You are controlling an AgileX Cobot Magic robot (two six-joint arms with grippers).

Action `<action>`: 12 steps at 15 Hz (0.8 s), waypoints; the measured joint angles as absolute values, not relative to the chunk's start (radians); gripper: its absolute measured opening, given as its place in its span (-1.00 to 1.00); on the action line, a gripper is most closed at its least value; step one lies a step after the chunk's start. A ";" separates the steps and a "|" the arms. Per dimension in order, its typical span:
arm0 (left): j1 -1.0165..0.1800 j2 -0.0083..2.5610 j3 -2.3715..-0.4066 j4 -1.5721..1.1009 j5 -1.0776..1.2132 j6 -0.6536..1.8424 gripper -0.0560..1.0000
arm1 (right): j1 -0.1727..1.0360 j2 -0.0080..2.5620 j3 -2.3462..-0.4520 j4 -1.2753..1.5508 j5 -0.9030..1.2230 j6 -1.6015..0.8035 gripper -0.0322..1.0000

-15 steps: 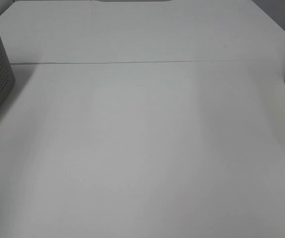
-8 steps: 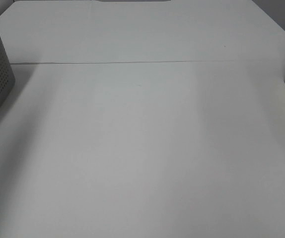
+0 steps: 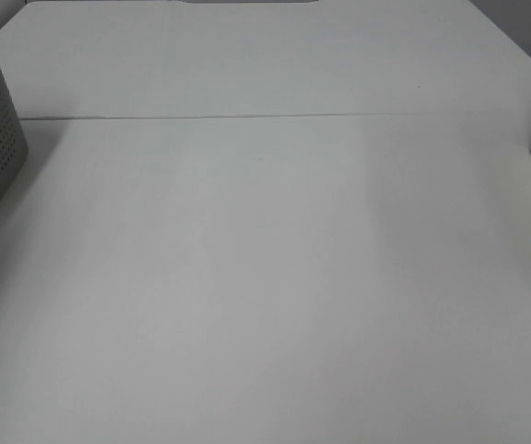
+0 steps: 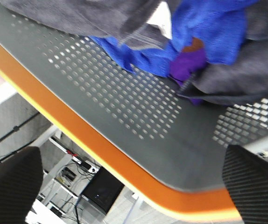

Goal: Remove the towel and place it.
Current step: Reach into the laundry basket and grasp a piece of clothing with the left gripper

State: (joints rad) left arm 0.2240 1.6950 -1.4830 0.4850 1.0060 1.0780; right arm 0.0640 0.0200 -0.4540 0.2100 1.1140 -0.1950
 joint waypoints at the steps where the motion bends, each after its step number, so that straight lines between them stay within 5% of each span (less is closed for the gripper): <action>1: 0.236 1.738 -1.496 0.484 0.965 1.094 0.98 | 0.064 0.020 -0.454 0.210 1.114 -0.195 0.54; 12: 0.259 2.022 -1.508 0.491 0.709 1.134 0.98 | 0.064 0.020 -0.454 0.210 1.114 -0.195 0.54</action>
